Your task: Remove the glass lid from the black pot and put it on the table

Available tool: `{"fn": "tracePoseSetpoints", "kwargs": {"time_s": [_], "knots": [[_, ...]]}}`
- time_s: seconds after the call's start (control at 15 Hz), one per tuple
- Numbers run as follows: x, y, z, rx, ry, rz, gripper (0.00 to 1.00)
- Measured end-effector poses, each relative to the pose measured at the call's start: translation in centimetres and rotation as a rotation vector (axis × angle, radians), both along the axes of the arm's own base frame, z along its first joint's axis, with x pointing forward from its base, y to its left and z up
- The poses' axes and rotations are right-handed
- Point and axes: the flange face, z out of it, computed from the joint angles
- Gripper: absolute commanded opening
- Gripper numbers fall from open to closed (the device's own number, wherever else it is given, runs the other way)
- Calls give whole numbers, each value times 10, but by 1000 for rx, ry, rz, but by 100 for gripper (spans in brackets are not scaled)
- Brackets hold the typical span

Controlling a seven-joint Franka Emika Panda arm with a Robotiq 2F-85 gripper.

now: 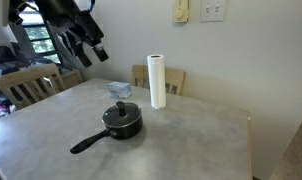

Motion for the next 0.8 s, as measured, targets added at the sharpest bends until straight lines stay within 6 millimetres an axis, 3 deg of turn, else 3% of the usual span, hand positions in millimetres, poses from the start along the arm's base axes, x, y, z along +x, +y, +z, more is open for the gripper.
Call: {"fn": "tracePoseSetpoints", "kwargs": {"time_s": [0.4, 0.67, 0.8], "knots": [[-4, -7, -1, 7, -2, -18, 100], [0, 14, -20, 103, 8, 125, 100], [5, 13, -31, 148, 1, 222, 100]]}}
